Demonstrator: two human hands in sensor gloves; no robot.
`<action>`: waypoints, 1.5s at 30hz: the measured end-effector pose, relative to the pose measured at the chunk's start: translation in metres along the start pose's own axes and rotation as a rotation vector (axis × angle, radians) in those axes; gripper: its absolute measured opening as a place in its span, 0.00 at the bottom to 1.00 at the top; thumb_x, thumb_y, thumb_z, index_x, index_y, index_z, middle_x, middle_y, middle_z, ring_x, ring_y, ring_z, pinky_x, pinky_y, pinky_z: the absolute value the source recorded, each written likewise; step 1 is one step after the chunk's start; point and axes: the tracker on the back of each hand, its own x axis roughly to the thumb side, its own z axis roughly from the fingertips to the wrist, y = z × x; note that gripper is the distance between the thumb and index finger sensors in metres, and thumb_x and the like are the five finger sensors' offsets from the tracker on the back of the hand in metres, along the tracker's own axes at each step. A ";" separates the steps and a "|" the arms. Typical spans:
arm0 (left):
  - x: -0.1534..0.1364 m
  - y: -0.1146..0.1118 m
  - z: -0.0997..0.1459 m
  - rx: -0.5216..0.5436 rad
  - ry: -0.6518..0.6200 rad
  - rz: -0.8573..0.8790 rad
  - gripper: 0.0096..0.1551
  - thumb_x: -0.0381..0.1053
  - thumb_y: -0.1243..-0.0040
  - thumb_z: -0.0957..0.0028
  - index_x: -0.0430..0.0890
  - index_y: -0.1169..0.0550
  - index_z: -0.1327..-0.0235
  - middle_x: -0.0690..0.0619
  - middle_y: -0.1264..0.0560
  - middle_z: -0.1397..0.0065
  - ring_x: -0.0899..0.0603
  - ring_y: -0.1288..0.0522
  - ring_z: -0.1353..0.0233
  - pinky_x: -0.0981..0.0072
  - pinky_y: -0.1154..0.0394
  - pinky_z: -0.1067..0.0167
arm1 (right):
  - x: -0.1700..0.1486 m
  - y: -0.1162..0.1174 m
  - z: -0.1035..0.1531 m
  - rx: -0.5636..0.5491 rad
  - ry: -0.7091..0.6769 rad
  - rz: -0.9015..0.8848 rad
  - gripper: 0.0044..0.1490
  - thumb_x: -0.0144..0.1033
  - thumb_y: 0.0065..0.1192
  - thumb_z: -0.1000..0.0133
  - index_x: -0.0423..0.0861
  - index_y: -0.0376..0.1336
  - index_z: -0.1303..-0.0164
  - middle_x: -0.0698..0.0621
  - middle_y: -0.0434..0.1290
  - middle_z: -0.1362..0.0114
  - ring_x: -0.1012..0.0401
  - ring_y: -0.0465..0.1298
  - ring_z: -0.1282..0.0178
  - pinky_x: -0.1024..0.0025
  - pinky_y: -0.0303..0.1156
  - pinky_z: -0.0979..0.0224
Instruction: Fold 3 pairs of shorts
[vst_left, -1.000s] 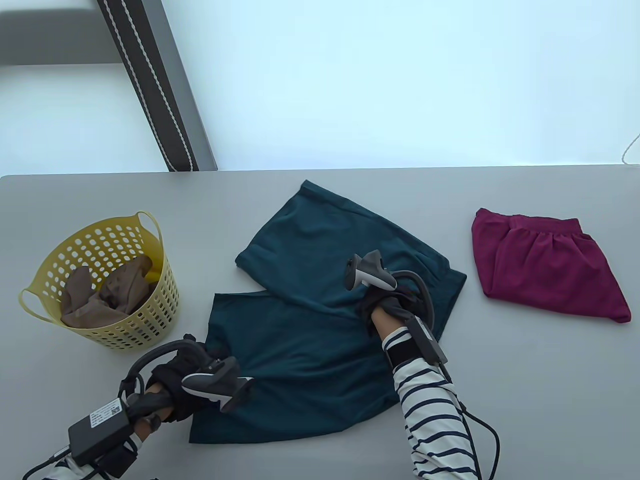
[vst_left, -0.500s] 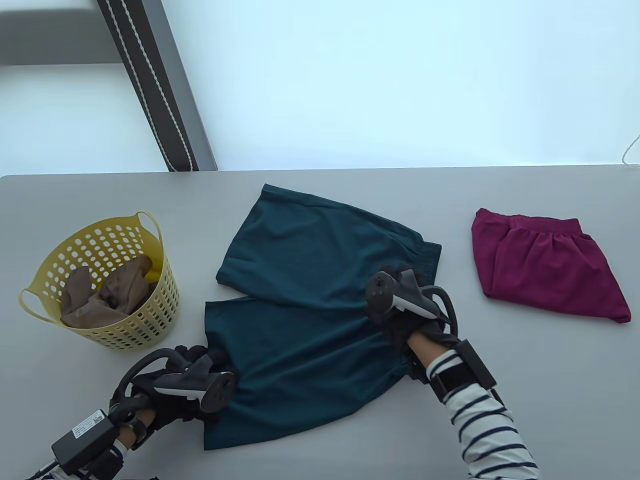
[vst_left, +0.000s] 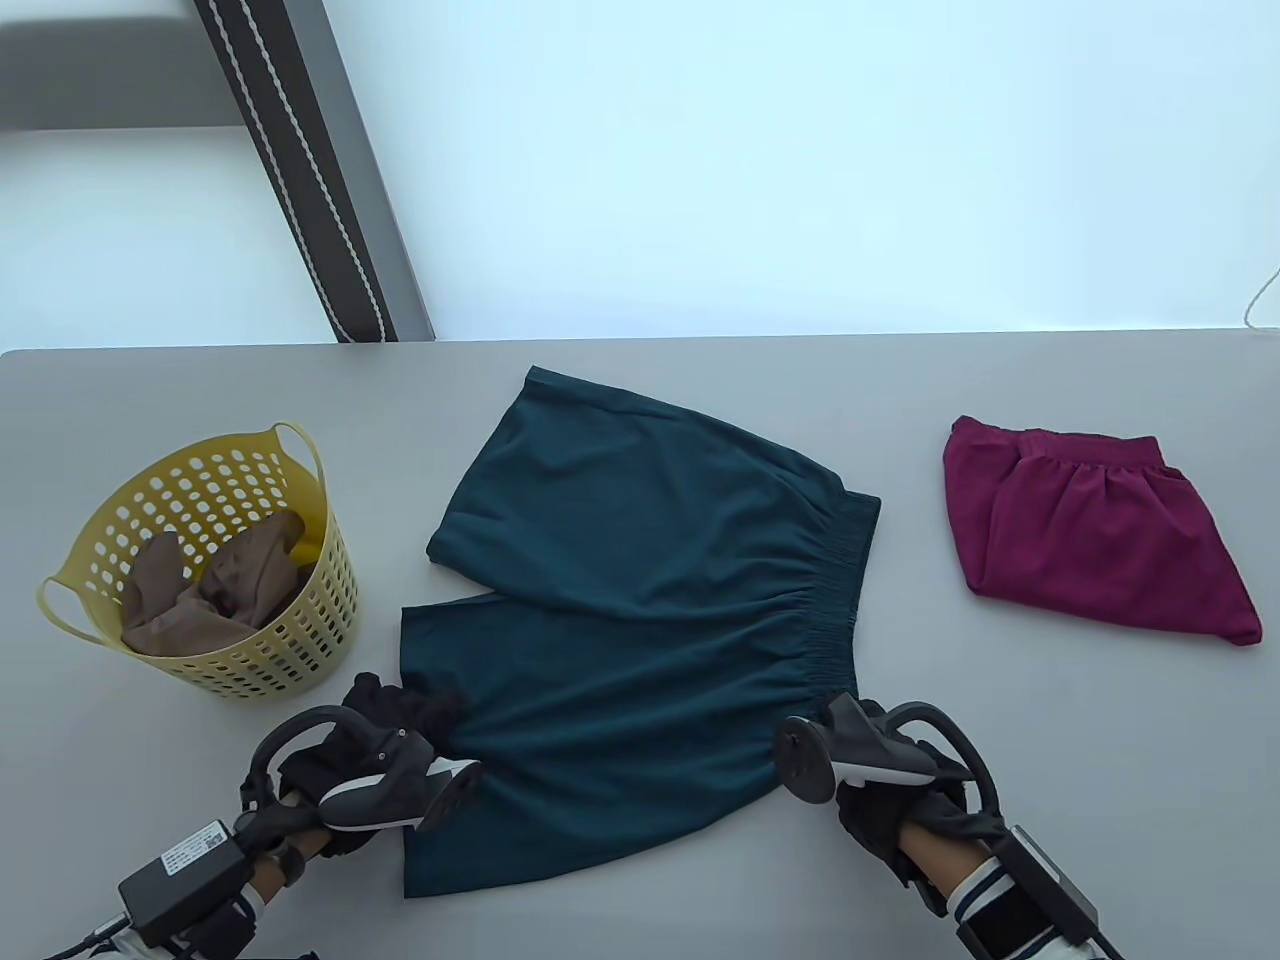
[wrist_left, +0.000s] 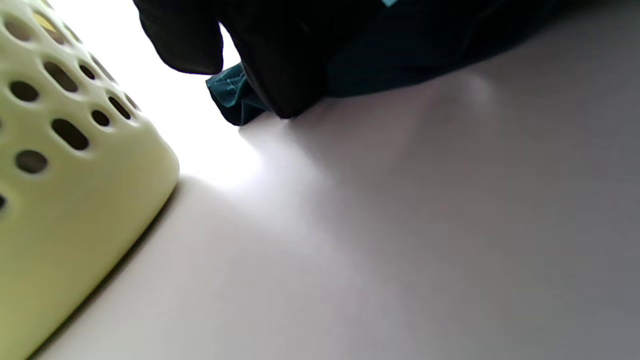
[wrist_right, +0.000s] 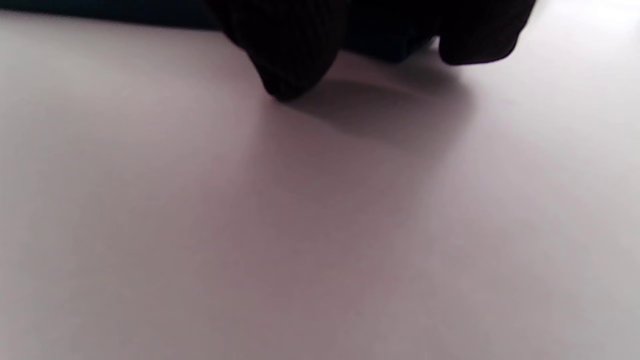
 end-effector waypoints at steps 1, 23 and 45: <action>0.000 0.001 0.000 -0.015 0.005 0.002 0.43 0.66 0.57 0.56 0.47 0.40 0.27 0.63 0.26 0.34 0.50 0.19 0.32 0.45 0.26 0.29 | -0.001 -0.002 0.001 -0.062 0.024 0.029 0.44 0.30 0.62 0.52 0.45 0.45 0.28 0.35 0.48 0.25 0.39 0.61 0.29 0.52 0.67 0.32; -0.045 0.080 0.053 -0.062 -0.362 0.370 0.22 0.62 0.44 0.54 0.65 0.25 0.46 0.71 0.17 0.52 0.57 0.13 0.46 0.50 0.25 0.28 | -0.059 -0.073 0.057 -0.048 -0.147 -0.401 0.28 0.35 0.67 0.56 0.51 0.68 0.44 0.49 0.81 0.47 0.56 0.86 0.52 0.60 0.80 0.46; -0.036 0.067 -0.075 0.036 0.244 0.064 0.34 0.58 0.52 0.49 0.54 0.39 0.27 0.61 0.24 0.32 0.50 0.18 0.33 0.44 0.28 0.27 | -0.099 -0.039 -0.047 -0.221 0.522 -0.205 0.31 0.39 0.57 0.49 0.46 0.62 0.35 0.43 0.74 0.37 0.47 0.78 0.41 0.49 0.70 0.36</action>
